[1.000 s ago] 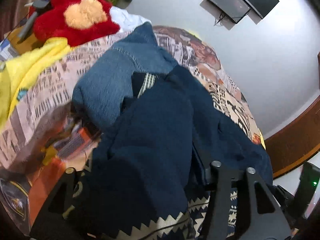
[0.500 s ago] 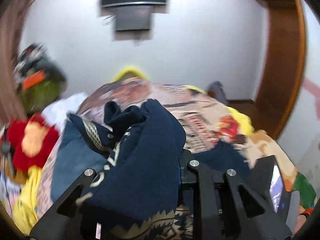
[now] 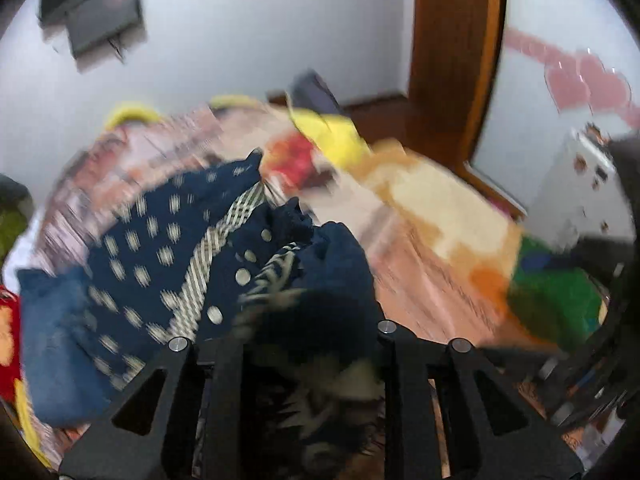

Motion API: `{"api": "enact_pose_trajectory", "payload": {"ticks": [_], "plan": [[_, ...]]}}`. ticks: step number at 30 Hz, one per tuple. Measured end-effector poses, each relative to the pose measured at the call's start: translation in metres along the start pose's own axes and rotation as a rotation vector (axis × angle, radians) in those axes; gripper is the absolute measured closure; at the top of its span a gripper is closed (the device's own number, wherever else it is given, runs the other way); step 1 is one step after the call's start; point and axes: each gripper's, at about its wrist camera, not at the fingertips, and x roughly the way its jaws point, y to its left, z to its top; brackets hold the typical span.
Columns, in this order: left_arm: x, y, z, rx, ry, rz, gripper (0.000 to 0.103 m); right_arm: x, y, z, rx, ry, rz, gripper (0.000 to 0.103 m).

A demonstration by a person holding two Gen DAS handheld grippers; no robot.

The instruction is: Fold large clothes

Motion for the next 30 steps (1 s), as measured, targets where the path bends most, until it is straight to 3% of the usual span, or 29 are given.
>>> {"api": "enact_pose_trajectory", "payload": {"ticks": [3,7,11,12,16,20,24,27,30], "plan": [[0.016,-0.014,-0.018,0.021,0.075,-0.020,0.082,-0.005,-0.019,-0.011,0.032,0.011,-0.026,0.000],[0.011,-0.025,-0.028,0.031,0.089,0.001,0.079,-0.015,-0.030,-0.026,0.052,0.008,-0.036,0.000],[-0.001,-0.034,-0.031,0.007,0.110,-0.080,0.034,-0.024,-0.033,-0.028,0.053,-0.007,-0.047,0.000],[-0.005,-0.038,-0.031,0.015,0.108,-0.081,0.027,-0.027,-0.031,-0.029,0.049,-0.013,-0.049,0.000],[-0.035,-0.034,-0.024,0.016,0.029,-0.034,0.024,-0.047,-0.024,-0.025,0.022,-0.061,-0.050,0.000],[-0.079,0.003,-0.017,-0.055,-0.065,-0.015,0.014,-0.063,-0.010,-0.015,0.002,-0.122,-0.019,0.000],[-0.110,0.057,-0.023,-0.142,-0.136,0.062,0.005,-0.067,0.010,-0.001,-0.011,-0.161,0.033,0.000],[-0.108,0.093,-0.034,-0.170,-0.098,0.149,0.005,-0.056,0.032,0.013,-0.032,-0.158,0.096,0.000],[-0.090,0.121,-0.052,-0.224,-0.009,0.146,0.005,-0.036,0.060,0.023,-0.057,-0.132,0.147,0.000]]}}
